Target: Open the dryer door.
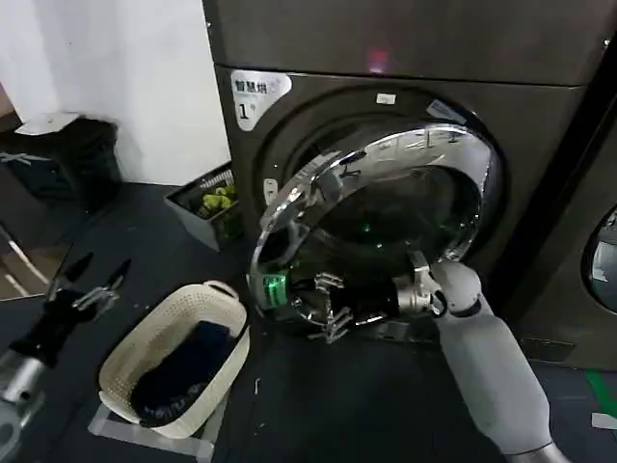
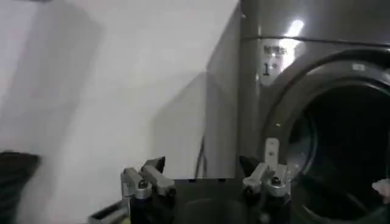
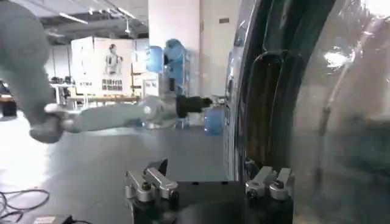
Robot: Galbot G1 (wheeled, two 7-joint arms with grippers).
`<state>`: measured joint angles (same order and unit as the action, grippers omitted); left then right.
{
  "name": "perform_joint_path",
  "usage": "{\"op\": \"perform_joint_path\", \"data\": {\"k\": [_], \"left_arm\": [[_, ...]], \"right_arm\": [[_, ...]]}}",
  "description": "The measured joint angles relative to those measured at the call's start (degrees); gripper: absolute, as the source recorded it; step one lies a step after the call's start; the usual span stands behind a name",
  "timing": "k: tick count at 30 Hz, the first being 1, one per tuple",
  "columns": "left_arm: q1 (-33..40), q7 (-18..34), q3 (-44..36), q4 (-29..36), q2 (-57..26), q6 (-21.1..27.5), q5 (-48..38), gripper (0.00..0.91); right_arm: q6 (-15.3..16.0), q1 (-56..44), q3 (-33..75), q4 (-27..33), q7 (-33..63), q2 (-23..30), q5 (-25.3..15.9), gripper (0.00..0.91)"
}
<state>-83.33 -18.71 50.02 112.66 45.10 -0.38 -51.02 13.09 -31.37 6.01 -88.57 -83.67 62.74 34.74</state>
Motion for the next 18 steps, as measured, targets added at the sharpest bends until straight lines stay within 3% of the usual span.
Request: {"op": "perform_joint_path", "data": {"k": [6,18], "left_arm": [[2.77,-0.10,-4.71,-0.58,-2.75,0.01,-0.03,0.907],[9.78,-0.34,-13.37,-2.69,-6.32,0.99,-0.99,0.907]], "right_arm": [[-2.12,0.00,-2.59,-1.32,-0.06,-3.64,3.54,0.907],[-7.81,-4.32,1.70,-1.87,-0.05,-7.98,5.28,0.907]]}}
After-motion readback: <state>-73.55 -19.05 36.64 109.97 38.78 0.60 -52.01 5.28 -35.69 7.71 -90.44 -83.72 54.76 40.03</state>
